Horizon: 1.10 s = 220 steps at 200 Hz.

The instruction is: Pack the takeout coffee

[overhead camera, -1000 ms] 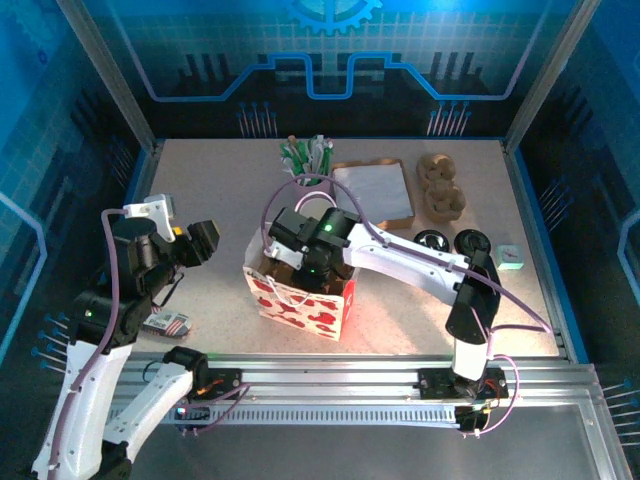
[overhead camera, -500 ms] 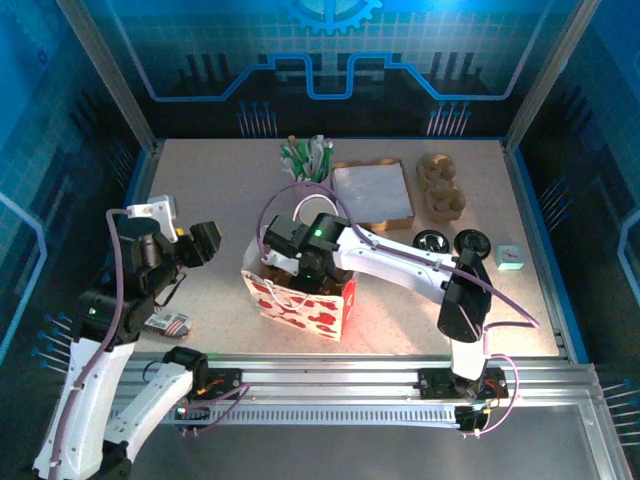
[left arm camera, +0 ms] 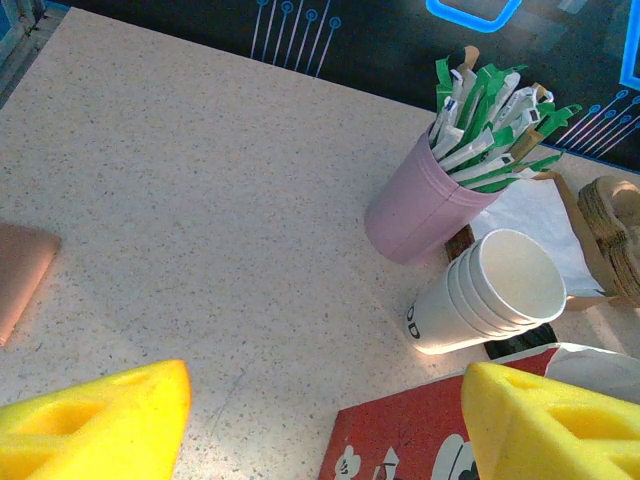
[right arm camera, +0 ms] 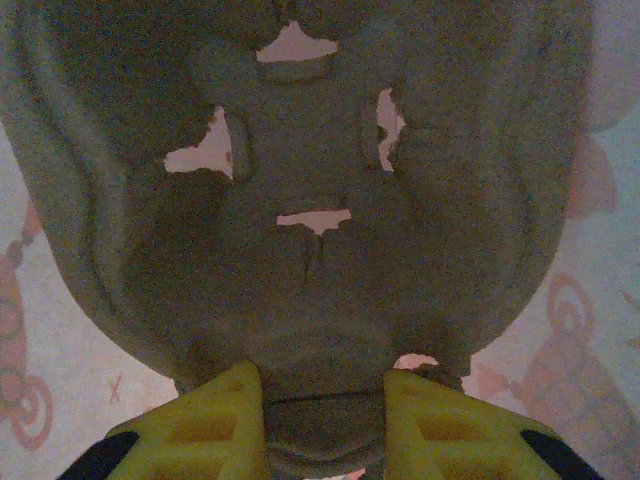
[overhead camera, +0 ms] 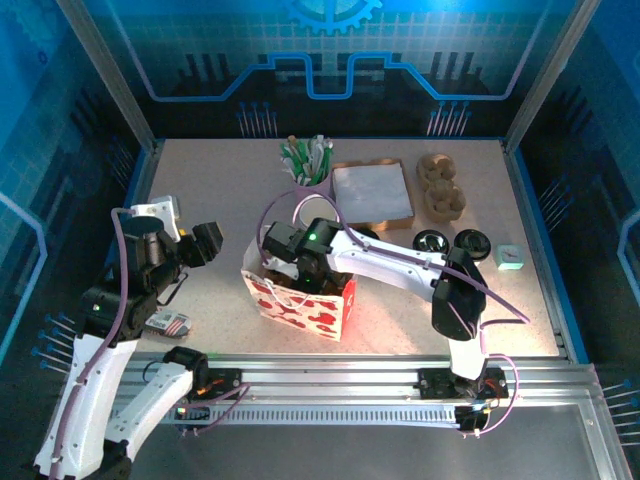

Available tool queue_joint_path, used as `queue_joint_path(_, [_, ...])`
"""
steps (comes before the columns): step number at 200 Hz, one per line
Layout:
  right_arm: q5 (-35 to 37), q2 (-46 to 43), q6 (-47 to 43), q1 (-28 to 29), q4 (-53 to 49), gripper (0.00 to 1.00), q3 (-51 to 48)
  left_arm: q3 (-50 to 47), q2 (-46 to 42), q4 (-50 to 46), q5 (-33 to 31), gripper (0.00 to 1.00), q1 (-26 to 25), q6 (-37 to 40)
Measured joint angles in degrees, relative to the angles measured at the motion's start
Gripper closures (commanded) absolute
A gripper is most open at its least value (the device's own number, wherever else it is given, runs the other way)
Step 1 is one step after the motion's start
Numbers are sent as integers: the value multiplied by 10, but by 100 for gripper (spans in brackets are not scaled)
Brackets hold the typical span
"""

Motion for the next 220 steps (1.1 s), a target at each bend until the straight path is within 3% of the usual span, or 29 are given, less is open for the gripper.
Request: queue_joint_path(220, [16,32,7,-1,83,74,-91,-3,10,2,8,27,0,0])
